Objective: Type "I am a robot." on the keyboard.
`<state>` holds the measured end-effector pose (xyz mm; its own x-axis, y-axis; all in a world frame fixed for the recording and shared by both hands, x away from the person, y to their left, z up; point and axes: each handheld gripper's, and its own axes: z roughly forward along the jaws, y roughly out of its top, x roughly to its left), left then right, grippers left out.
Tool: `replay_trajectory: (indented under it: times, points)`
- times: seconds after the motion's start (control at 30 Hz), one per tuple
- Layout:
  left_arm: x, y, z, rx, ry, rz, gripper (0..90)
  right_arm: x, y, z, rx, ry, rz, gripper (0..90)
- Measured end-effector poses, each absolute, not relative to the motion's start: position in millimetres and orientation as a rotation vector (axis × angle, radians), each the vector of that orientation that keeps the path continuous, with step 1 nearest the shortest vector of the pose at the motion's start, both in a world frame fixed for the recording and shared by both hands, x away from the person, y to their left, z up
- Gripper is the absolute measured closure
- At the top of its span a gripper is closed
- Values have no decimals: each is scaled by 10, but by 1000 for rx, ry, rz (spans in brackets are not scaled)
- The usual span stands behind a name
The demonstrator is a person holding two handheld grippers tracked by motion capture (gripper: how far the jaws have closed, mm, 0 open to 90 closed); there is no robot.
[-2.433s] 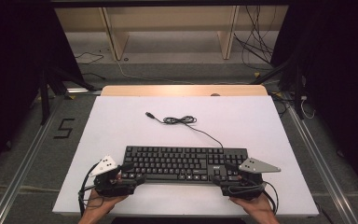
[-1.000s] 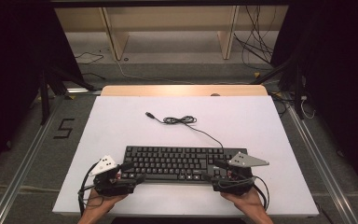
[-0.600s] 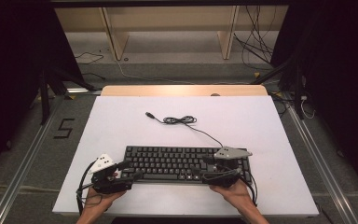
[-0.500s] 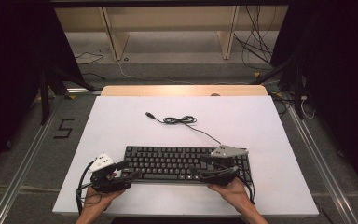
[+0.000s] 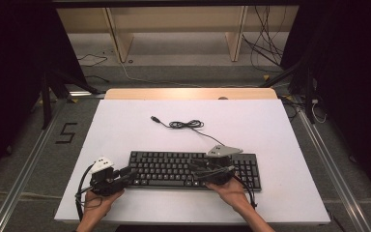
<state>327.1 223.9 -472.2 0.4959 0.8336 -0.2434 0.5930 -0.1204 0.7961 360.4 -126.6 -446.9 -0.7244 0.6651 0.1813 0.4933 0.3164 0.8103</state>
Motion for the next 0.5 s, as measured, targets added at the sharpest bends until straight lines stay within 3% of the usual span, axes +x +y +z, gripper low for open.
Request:
replay_trajectory:
  times: [0.27,0.5]
  points:
    - [3284,2235,-4744,1862,1202,324,876,3725,-1066,-4538,1082,2422,1323,900]
    - [3303,2231,-4757,1879,1208,315,889,3805,-958,-4603,1109,2433,1292,900]
